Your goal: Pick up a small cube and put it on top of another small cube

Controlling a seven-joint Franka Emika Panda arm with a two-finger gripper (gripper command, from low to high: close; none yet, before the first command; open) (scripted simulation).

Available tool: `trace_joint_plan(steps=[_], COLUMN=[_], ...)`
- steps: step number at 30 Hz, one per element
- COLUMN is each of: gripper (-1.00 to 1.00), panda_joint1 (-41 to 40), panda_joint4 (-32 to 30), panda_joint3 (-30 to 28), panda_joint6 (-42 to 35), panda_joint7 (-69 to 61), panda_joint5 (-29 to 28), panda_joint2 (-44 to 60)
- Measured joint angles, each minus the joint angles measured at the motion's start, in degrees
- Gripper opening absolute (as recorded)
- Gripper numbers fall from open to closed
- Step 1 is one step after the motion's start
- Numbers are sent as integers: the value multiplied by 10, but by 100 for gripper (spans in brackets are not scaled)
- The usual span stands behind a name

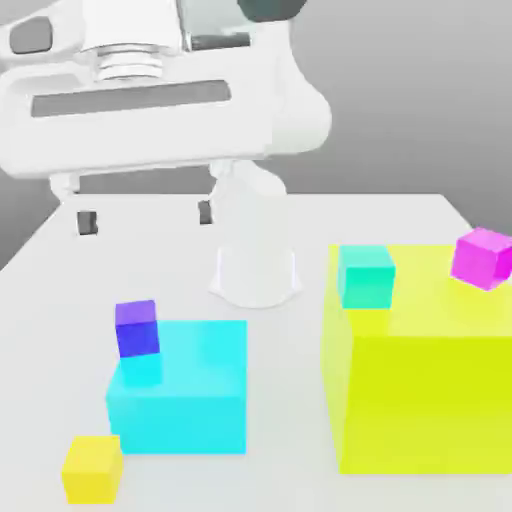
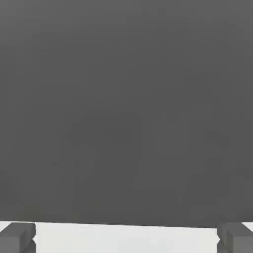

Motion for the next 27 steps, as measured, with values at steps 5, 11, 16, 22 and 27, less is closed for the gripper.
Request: trace_joint_plan(steps=[5,11,16,22,27], gripper=[0,0,0,-100,-100], panda_joint1=[-21,-49,-87,-105,-90], panda_joint4=[-10,-24,-14,-7,-15], panda_joint3=[-19,-30,0,22,2], panda_joint6=[34,80,145,170,144], panda_joint7=[-59,-106,-146,-158,-143], panda_joint5=[27,25,56,73,51], panda_joint2=[103,220,320,353,319])
